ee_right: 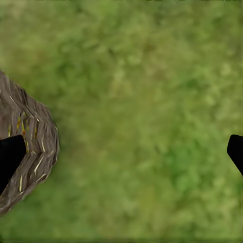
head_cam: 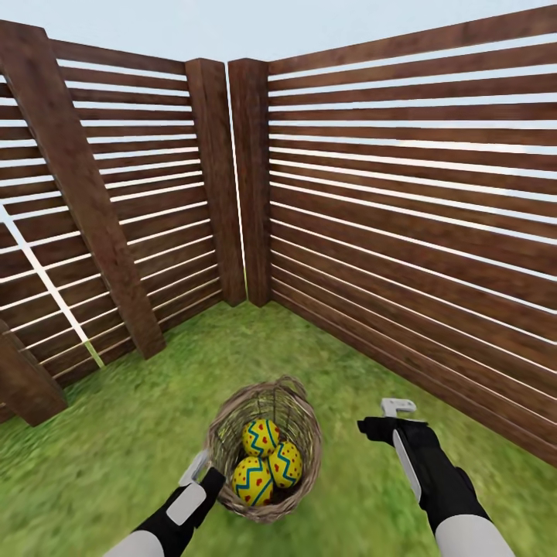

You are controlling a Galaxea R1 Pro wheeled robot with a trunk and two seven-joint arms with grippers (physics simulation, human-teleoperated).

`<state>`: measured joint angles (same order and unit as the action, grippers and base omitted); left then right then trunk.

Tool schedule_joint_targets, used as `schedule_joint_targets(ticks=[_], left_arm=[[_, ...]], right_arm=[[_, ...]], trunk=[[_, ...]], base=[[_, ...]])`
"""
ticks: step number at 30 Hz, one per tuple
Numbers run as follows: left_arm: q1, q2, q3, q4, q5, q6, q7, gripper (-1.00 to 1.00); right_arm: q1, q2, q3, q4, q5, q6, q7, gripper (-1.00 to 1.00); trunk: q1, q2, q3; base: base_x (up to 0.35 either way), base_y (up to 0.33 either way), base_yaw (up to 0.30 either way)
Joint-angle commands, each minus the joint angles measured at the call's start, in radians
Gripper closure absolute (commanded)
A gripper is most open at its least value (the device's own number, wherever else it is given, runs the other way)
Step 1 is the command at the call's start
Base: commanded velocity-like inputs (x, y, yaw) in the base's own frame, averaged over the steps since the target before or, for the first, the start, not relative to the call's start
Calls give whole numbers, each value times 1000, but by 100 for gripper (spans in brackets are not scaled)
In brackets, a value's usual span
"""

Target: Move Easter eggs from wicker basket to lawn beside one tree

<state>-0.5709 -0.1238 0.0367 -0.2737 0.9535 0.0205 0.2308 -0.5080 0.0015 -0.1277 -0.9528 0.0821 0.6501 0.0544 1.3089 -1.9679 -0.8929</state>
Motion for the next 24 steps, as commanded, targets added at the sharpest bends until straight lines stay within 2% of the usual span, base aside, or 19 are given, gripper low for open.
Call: schedule_joint_targets(ticks=[1, 18, 24], left_arm=[[0, 1, 3, -3, 1, 3, 5, 100], [0, 7, 3, -6, 1, 3, 5, 100], [0, 7, 3, -4, 1, 3, 5, 100]], right_arm=[[0, 2, 0, -1, 10, 4, 5, -100], [-1, 6, 4, 1, 13, 2, 5, -100], [1, 1, 0, 7, 16, -2, 2, -100]], trunk=[[-4, 7, 2], [-69, 126, 56], [-92, 168, 74]], base=[[0, 0, 0], [0, 0, 2], [0, 0, 247]])
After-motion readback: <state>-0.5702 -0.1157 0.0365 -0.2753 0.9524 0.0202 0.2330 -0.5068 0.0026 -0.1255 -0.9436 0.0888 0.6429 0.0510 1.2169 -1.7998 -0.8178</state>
